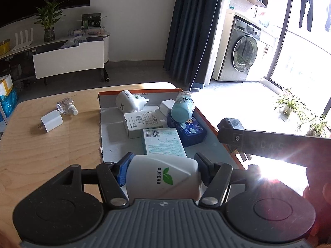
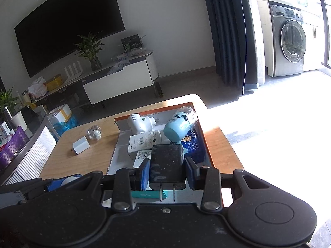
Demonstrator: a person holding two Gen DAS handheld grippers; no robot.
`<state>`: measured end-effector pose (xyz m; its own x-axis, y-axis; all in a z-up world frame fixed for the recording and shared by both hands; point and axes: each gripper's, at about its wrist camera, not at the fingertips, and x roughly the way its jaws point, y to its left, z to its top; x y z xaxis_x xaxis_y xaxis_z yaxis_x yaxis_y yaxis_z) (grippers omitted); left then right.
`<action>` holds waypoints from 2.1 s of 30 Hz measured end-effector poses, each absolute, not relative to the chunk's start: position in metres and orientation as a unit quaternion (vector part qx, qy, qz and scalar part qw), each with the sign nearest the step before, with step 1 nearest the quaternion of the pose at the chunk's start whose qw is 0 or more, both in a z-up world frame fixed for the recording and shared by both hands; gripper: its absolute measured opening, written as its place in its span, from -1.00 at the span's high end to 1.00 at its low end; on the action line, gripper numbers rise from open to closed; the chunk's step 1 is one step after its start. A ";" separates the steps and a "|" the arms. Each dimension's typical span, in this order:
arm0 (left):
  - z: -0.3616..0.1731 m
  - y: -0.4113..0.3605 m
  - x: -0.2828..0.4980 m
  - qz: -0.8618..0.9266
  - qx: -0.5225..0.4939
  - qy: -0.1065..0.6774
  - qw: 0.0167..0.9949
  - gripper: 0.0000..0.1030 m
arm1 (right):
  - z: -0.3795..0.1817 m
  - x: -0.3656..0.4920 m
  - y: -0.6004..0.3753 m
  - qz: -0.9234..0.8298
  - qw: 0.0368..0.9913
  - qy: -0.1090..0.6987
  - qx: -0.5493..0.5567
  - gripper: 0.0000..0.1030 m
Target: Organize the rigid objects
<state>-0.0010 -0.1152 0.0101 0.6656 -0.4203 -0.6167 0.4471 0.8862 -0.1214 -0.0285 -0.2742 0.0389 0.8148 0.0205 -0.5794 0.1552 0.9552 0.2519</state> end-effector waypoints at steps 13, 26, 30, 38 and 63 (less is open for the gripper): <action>0.003 -0.130 0.000 -0.258 0.028 0.344 0.903 -0.26 | 0.027 -0.018 -0.283 -0.044 0.936 0.315 0.152 0.14; -0.004 -0.145 0.006 -0.283 0.031 0.353 0.891 -0.26 | 0.033 -0.021 -0.297 -0.060 0.942 0.289 0.156 0.09; -0.007 -0.151 0.014 -0.307 0.010 0.362 0.880 -0.24 | 0.034 -0.024 -0.303 -0.071 0.942 0.282 0.166 0.07; 0.000 -0.143 0.016 -0.291 0.001 0.355 0.888 -0.40 | 0.041 -0.027 -0.300 -0.067 0.946 0.271 0.164 0.02; 0.020 -0.039 0.034 -0.122 -0.022 0.350 0.928 -0.77 | 0.044 0.004 -0.229 0.014 0.949 0.292 0.117 -0.52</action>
<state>0.0343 -0.0391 0.0198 0.7245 -0.2422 -0.6453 0.2115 0.9692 -0.1264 0.0045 -0.2289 0.0437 0.8288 0.0953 -0.5514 0.0419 0.9721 0.2309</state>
